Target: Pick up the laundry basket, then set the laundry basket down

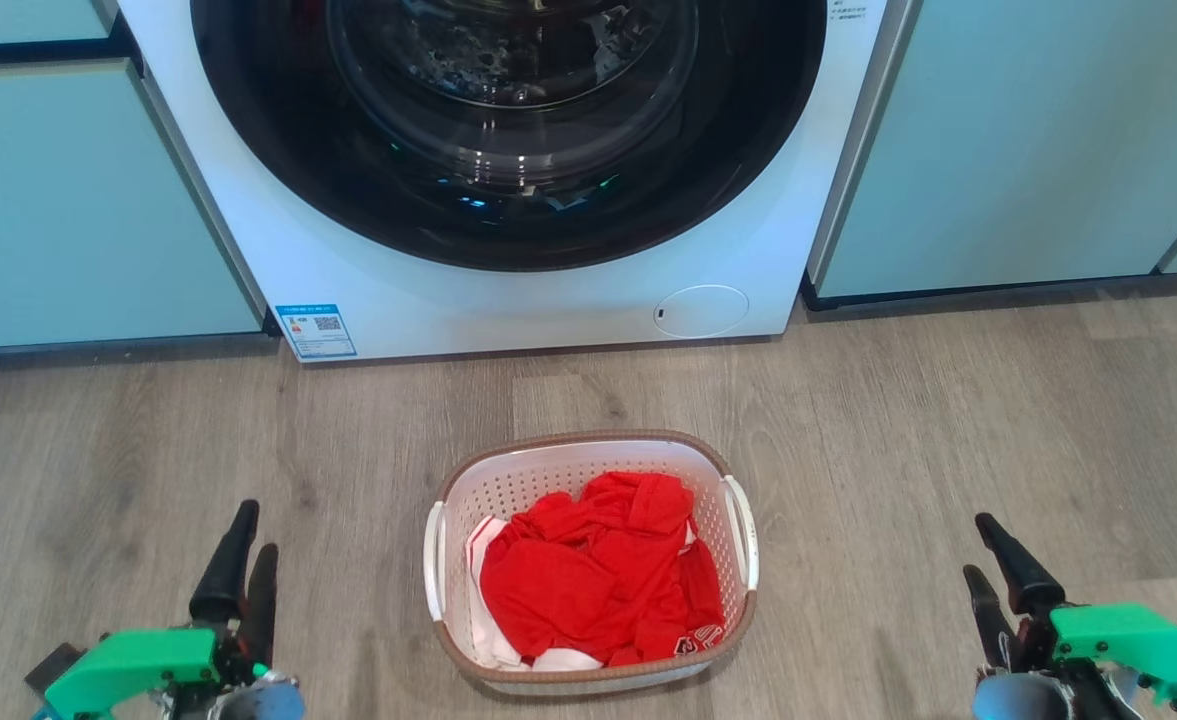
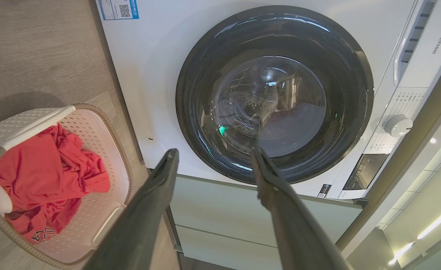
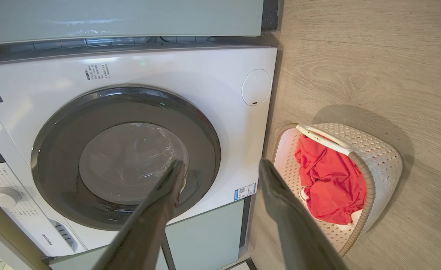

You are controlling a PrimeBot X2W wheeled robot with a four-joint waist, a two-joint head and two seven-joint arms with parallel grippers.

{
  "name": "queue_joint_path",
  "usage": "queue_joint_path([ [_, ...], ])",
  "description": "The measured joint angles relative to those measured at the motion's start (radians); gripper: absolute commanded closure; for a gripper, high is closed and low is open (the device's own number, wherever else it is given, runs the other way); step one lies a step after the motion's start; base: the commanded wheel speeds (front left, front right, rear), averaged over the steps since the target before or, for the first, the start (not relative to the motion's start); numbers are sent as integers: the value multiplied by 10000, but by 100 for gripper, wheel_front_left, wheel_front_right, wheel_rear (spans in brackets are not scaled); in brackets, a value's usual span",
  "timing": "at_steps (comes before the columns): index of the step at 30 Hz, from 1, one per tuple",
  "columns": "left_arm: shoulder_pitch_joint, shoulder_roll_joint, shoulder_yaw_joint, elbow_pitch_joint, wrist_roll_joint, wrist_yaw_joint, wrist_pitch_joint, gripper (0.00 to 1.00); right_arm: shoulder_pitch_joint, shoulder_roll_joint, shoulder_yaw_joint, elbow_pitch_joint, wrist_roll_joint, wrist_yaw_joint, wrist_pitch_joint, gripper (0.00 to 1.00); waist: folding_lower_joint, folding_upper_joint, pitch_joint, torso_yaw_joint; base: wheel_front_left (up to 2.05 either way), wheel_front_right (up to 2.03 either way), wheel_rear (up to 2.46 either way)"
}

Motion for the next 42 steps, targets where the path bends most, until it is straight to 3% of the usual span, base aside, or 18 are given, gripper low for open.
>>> queue_joint_path([
  [17,4,0,-228,-593,1475,307,-437,0,-31,0,144,-330,-1668,0,-472,0,0,0,-20,-46,0,0,0],
  [42,10,10,-938,-1651,6075,982,-1149,0,-34,-6,849,-1243,-5701,0,-1185,0,0,0,-29,-98,0,0,0],
])
